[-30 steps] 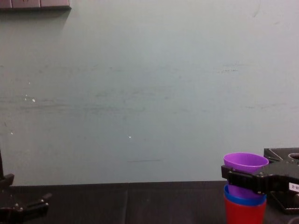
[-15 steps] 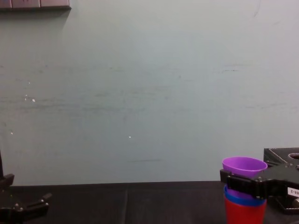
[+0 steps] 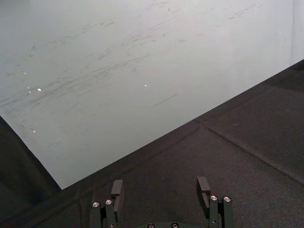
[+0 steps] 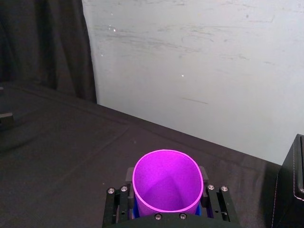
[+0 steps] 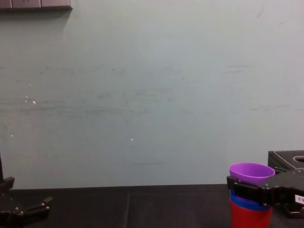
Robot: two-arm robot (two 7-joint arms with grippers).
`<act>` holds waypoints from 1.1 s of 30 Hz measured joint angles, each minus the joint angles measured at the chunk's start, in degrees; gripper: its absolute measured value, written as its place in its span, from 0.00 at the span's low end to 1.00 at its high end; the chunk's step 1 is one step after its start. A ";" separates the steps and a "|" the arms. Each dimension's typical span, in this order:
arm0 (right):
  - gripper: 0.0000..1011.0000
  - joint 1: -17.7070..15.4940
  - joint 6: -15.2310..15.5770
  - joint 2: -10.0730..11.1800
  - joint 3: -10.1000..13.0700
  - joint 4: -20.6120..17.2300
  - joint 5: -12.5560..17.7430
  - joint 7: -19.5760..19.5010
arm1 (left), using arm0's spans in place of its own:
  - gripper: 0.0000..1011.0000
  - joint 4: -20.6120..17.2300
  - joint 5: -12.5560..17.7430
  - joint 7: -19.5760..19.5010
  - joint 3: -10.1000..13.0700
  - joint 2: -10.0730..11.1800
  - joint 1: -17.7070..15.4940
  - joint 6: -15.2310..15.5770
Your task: Stack the three plastic cups sequentially using one hand.
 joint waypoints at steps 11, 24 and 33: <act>0.73 -0.16 -0.21 -0.07 0.08 0.27 0.01 0.19 | 0.99 0.00 0.00 0.00 0.00 0.00 0.00 0.00; 0.97 -0.10 -0.16 -0.06 0.07 0.20 -0.03 0.19 | 0.99 0.00 0.00 0.00 0.00 0.00 0.00 0.00; 0.99 -0.07 -0.11 -0.06 0.07 0.15 -0.04 0.19 | 0.99 0.00 0.00 0.00 0.00 0.00 0.00 0.00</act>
